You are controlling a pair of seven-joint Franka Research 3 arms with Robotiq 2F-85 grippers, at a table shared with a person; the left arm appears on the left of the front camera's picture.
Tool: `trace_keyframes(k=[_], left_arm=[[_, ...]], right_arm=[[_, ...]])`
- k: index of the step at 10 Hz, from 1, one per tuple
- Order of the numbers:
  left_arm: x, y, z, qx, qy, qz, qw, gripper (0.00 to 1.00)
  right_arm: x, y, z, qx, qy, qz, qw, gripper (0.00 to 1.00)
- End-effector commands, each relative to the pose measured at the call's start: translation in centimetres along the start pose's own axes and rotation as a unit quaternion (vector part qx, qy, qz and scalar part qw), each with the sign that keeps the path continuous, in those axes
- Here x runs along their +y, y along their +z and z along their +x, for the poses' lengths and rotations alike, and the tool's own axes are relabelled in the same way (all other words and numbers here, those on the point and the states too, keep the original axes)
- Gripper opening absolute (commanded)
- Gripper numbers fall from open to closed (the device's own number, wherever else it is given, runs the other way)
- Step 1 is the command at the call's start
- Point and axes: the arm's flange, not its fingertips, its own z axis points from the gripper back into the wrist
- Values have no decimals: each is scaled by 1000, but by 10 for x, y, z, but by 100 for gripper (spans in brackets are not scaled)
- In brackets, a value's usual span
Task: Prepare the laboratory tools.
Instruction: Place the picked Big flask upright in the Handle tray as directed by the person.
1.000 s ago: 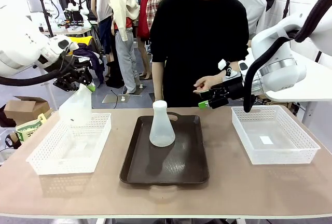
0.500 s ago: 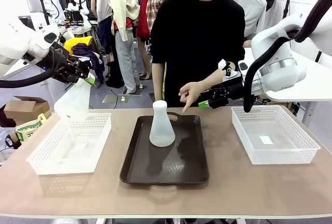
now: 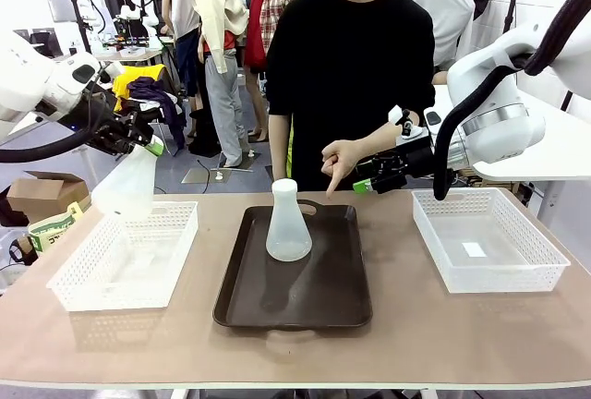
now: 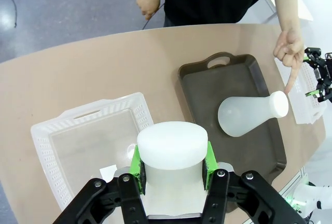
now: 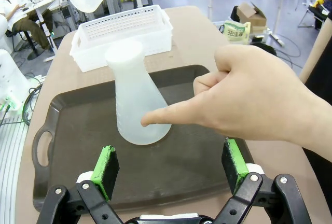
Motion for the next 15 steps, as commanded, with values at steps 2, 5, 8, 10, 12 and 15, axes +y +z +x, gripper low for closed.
trace_keyframes(k=[2,5,8,10,12,15], left_arm=[[-3,2,3,-1,-3,-3,1000,0],[-23,2,-7,-21,-30,-52,998,0],[-78,-2,-30,-136,-109,-193,966,0],[-95,-12,-43,-213,-179,-254,926,0],[-114,-28,-54,-253,-256,-294,886,0],[-143,-53,-68,-228,-311,-348,854,0]], right_arm=[[0,0,0,2,1,2,1000,100],[0,0,0,2,1,2,1000,100],[0,0,0,2,1,2,1000,100],[0,0,0,2,1,2,1000,100],[0,0,0,2,1,2,1000,100],[0,0,0,2,1,2,1000,100]])
